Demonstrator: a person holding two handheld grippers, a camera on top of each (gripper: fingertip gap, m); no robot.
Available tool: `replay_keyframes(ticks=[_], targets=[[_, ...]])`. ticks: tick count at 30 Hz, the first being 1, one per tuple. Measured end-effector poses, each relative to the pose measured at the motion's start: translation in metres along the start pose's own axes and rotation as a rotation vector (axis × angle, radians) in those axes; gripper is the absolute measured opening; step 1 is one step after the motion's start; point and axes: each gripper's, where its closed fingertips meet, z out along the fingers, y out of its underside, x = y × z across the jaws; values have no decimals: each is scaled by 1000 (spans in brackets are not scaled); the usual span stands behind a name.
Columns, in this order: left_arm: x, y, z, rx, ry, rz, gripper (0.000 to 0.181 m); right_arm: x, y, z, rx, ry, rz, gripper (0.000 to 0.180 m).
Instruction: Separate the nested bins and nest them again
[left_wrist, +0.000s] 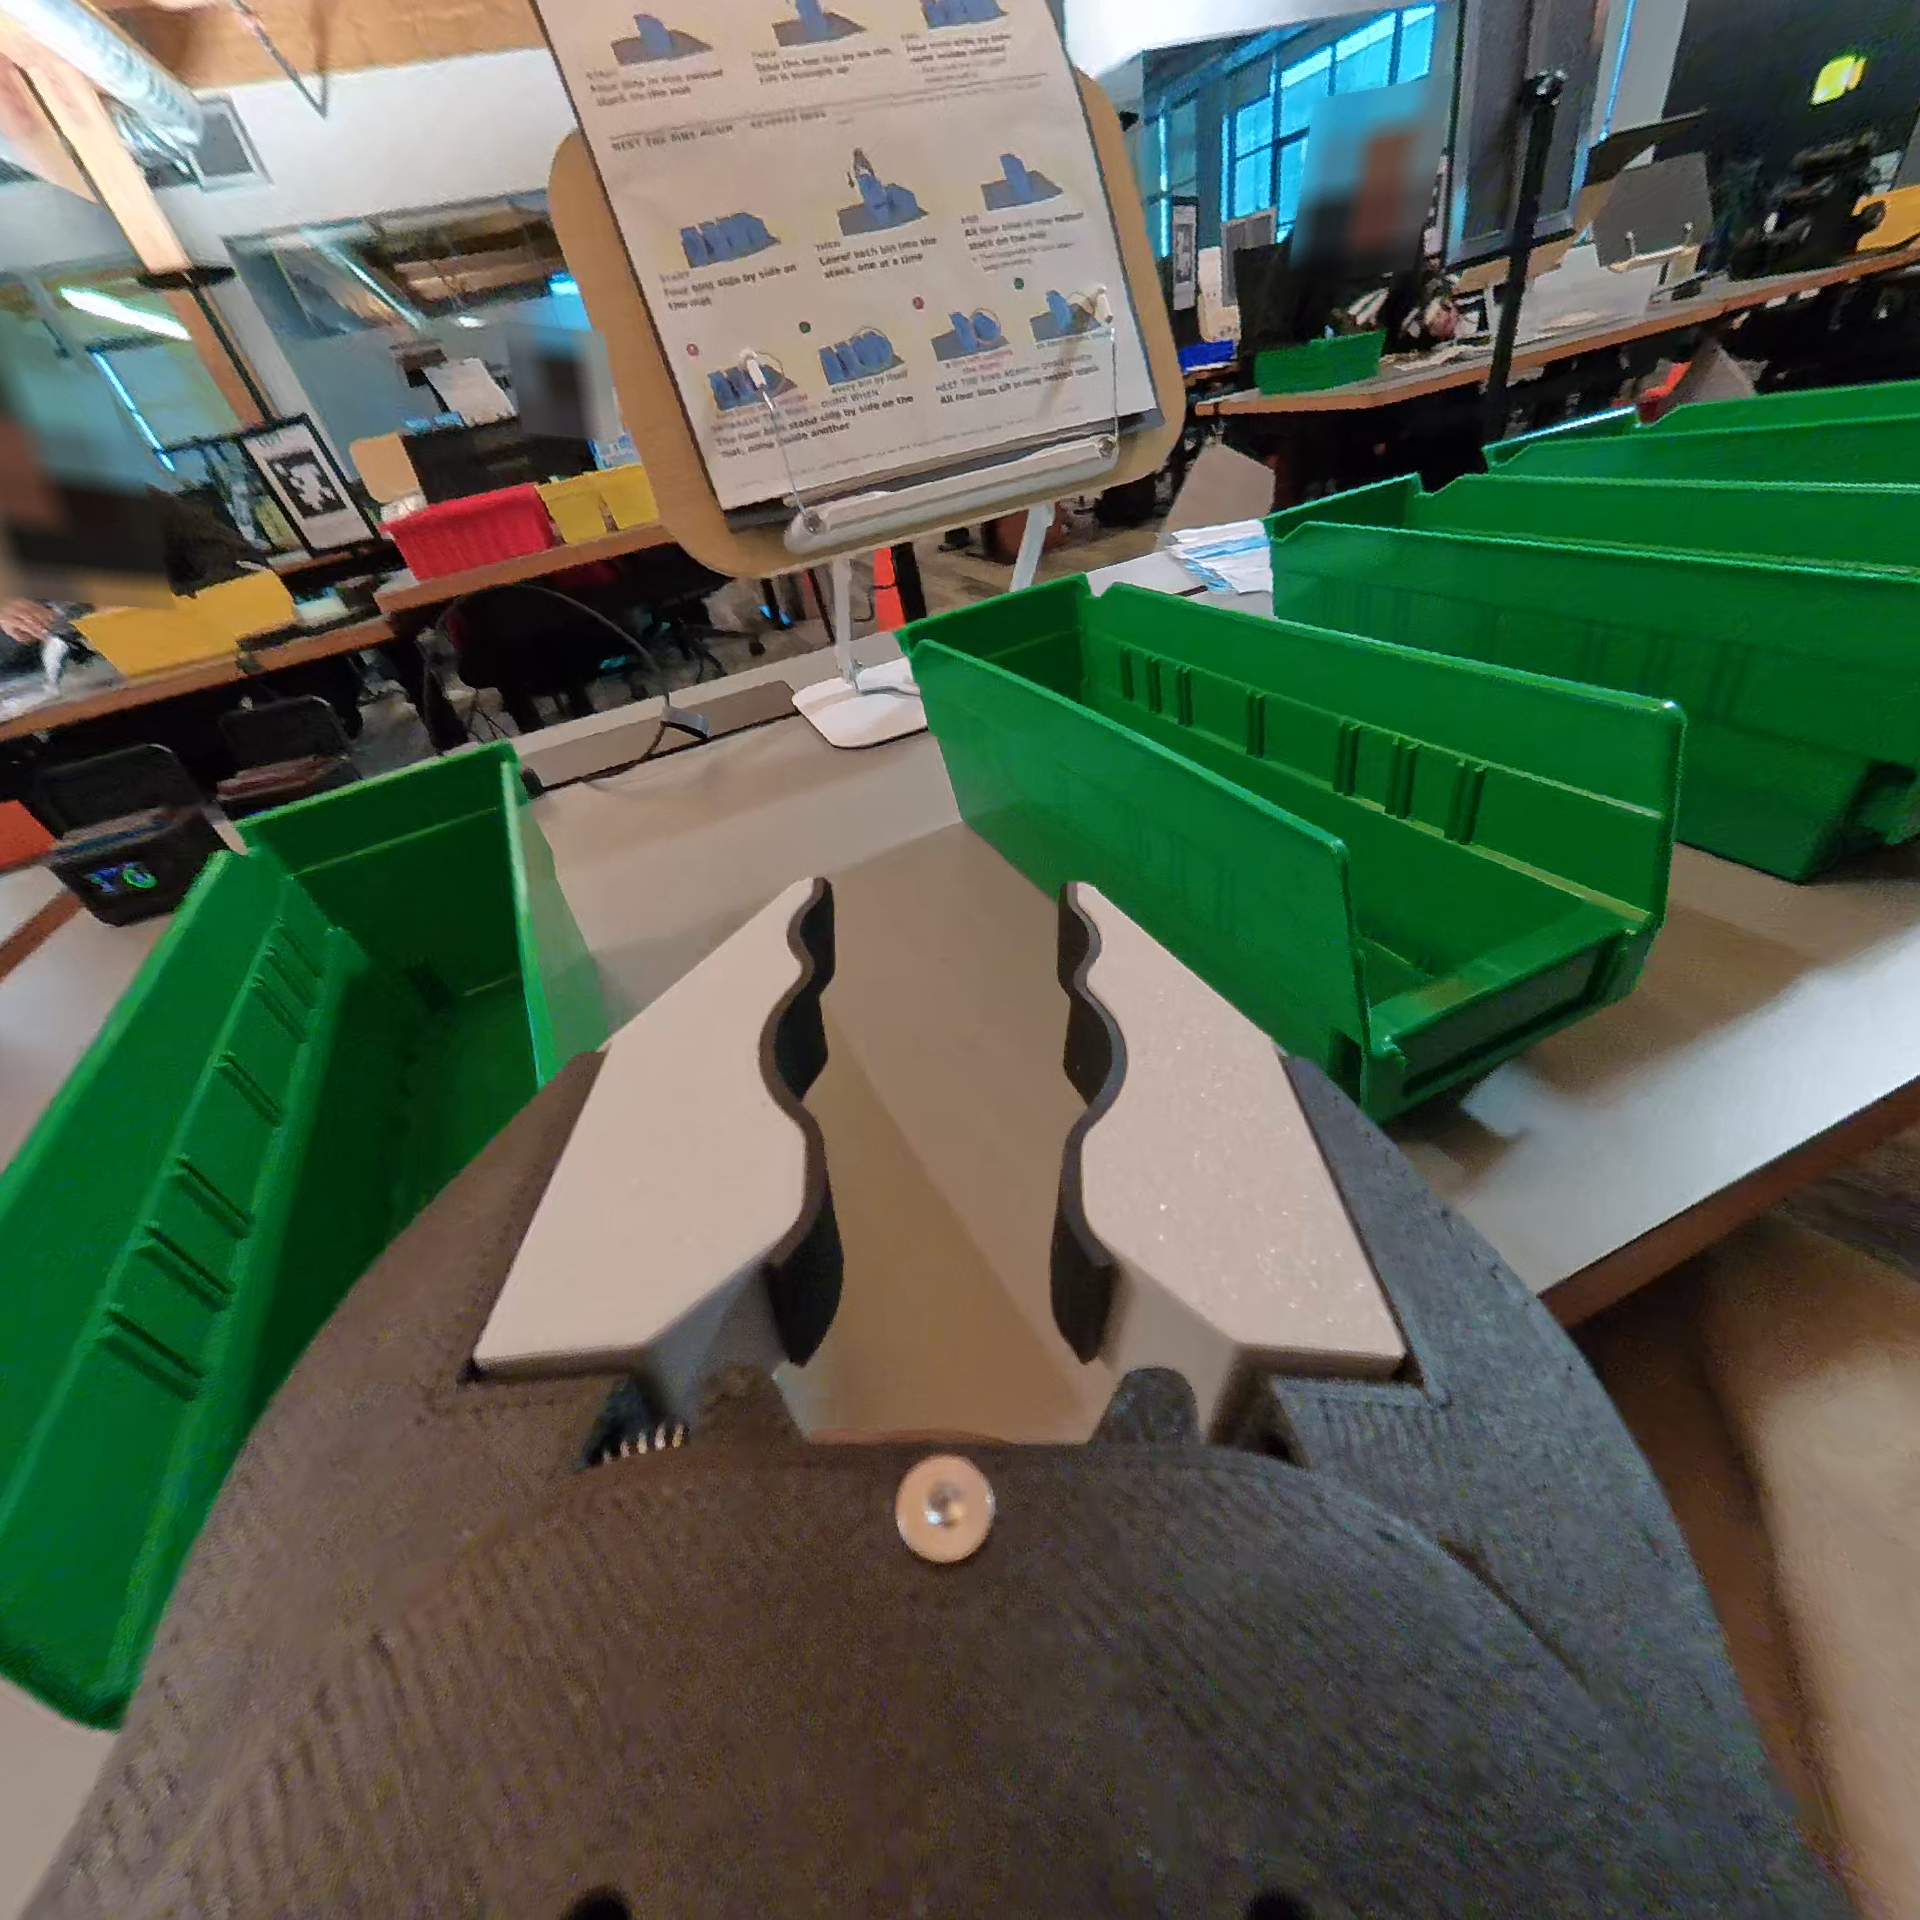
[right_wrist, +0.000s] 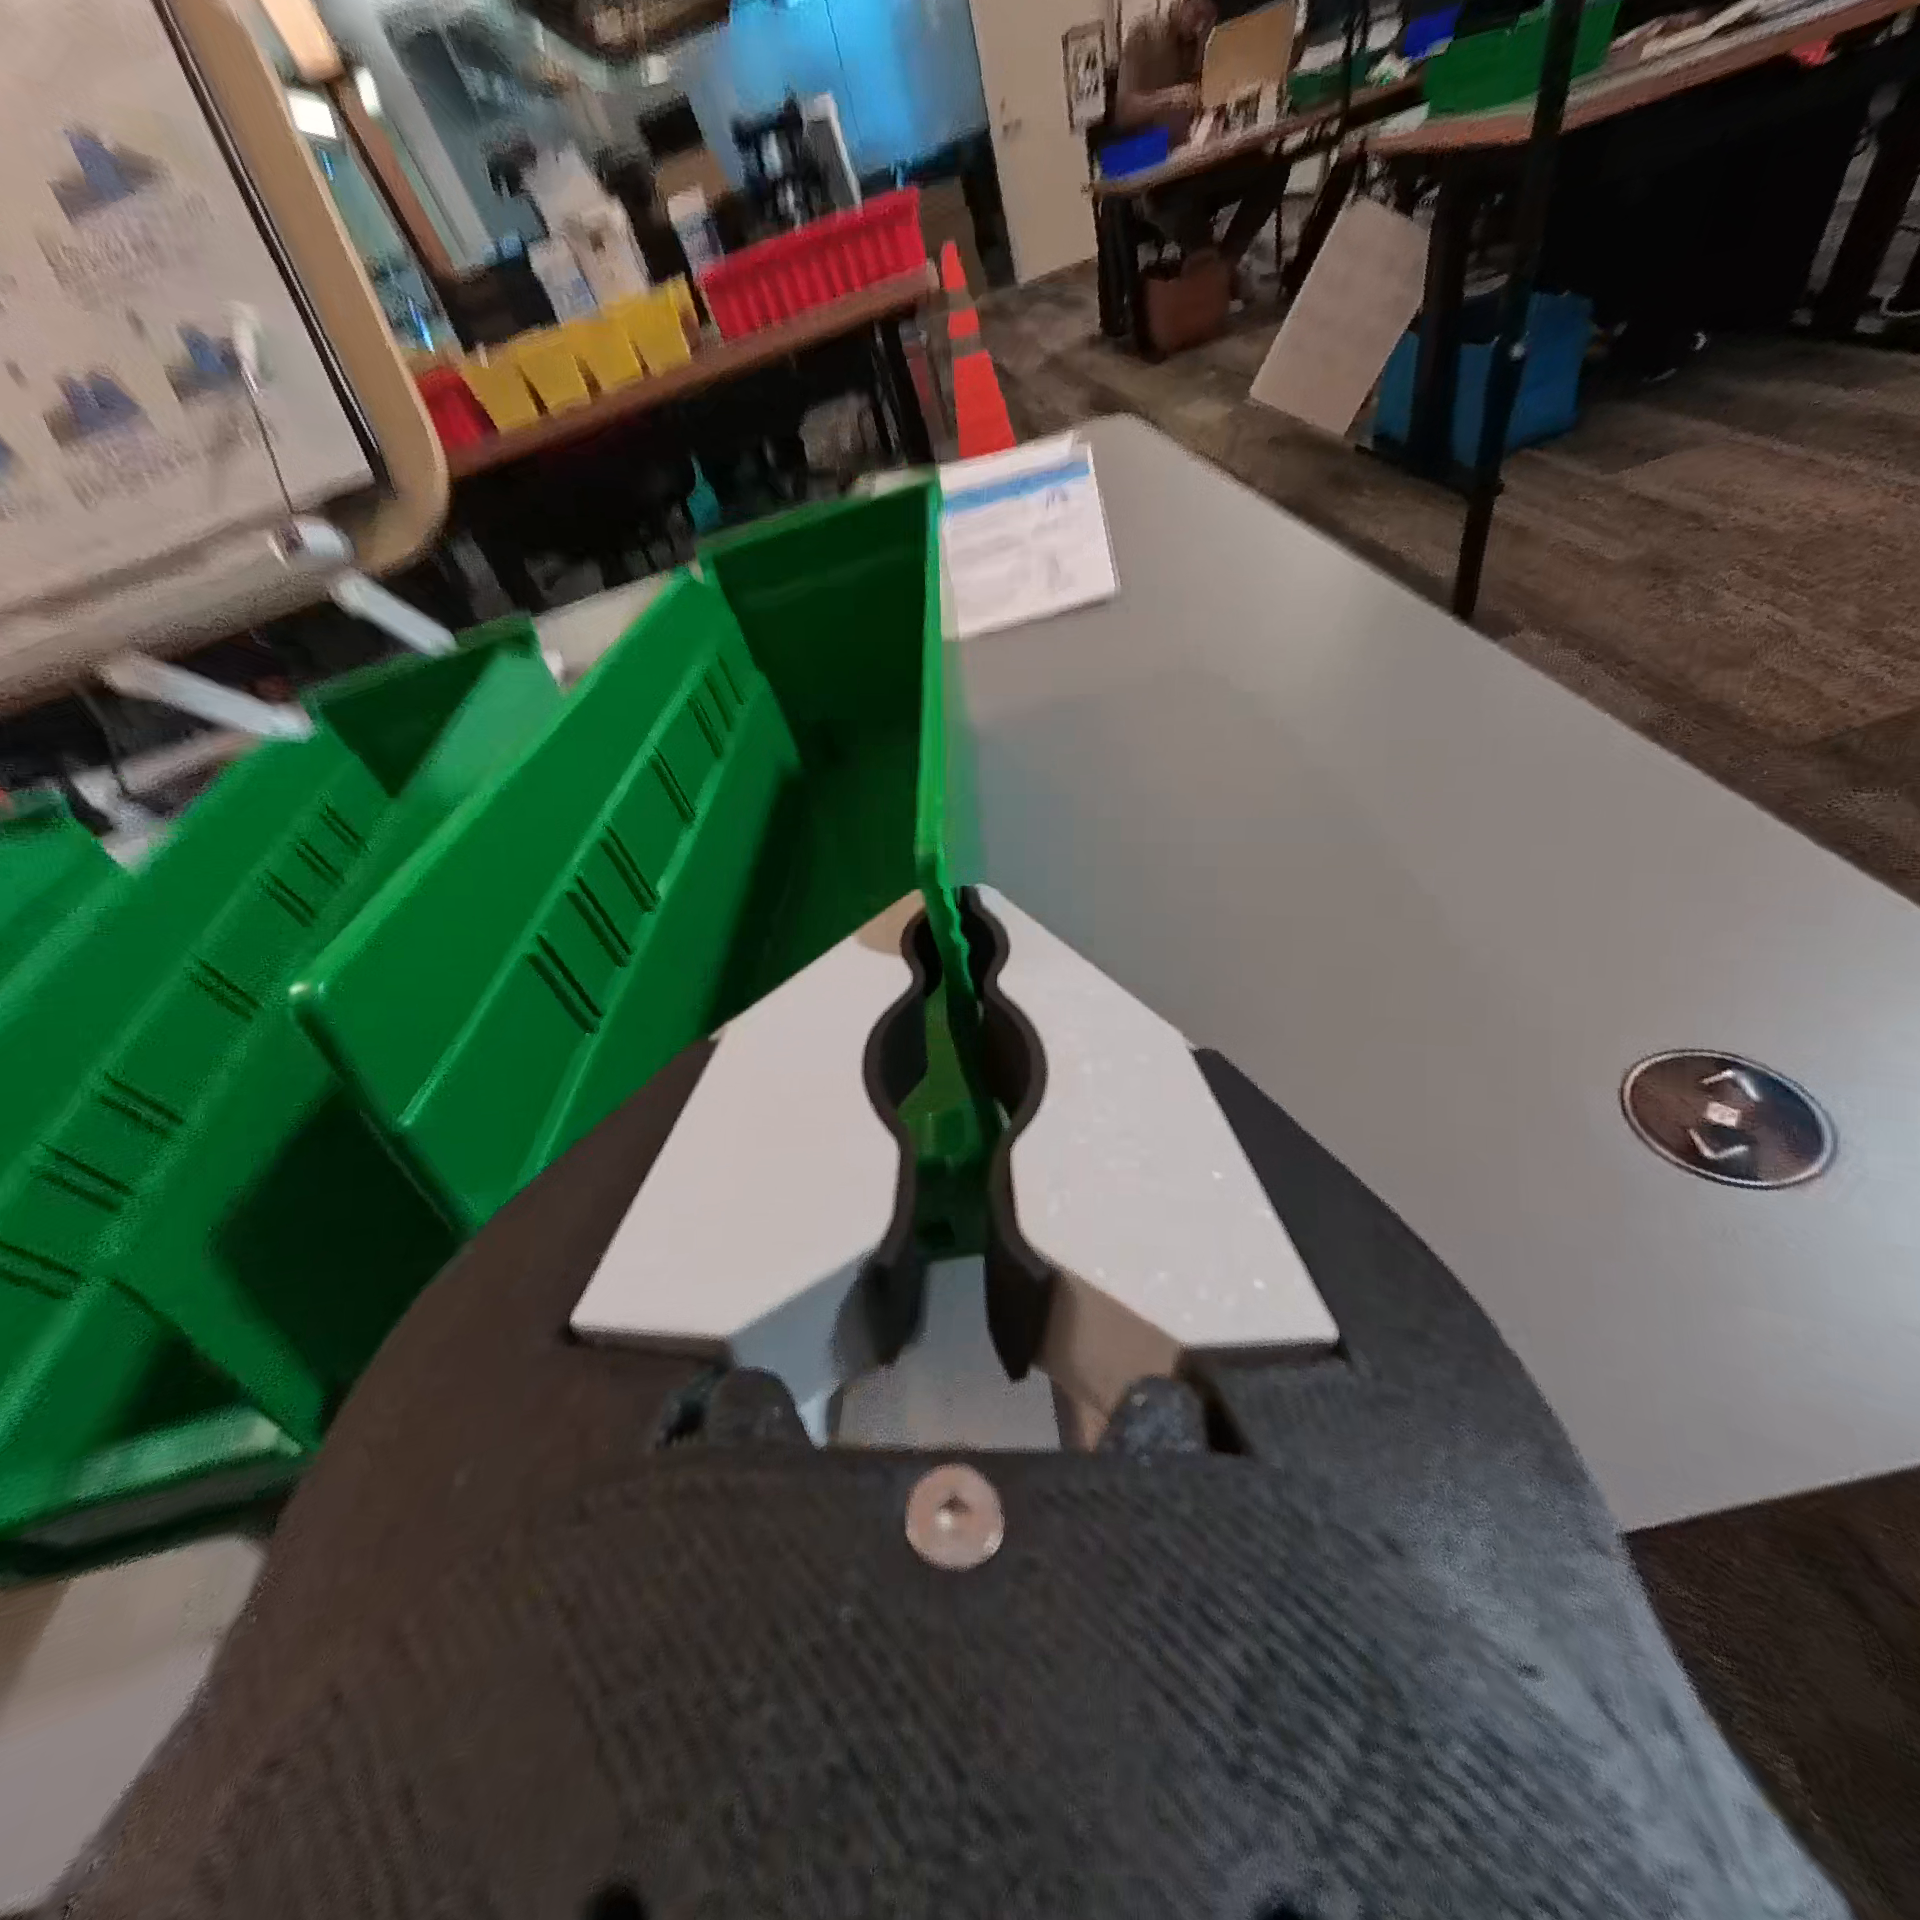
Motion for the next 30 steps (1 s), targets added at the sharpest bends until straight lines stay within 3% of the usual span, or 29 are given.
replay_keyframes(ticks=[3,7,10,13,17,20,22,23,27,30], targets=[[-1,4,2,-19,18,-60,41,-2,-27,-15,78,-6,101,1],[0,4,2,-19,26,-75,41,-13,-72,-45,259,0,73,1],[11,-2,0,-5,56,-112,42,-57,-105,-69,374,-41,-69,1],[55,-14,-3,-42,243,-331,59,-129,-122,-83,425,-152,-126,0],[118,-35,-19,-106,439,-526,84,-242,-108,-100,436,-315,-119,1],[128,-57,-30,-41,402,-510,94,-321,-68,-117,413,-410,-178,1],[114,-68,-33,22,322,-524,95,-367,-37,-132,430,-437,-329,1],[104,-70,-34,43,280,-534,88,-387,-22,-141,450,-448,-405,1],[57,-51,-34,63,129,-613,30,-435,17,-170,507,-503,-528,2],[39,-46,-33,72,163,-702,13,-449,28,-179,522,-549,-565,9]])
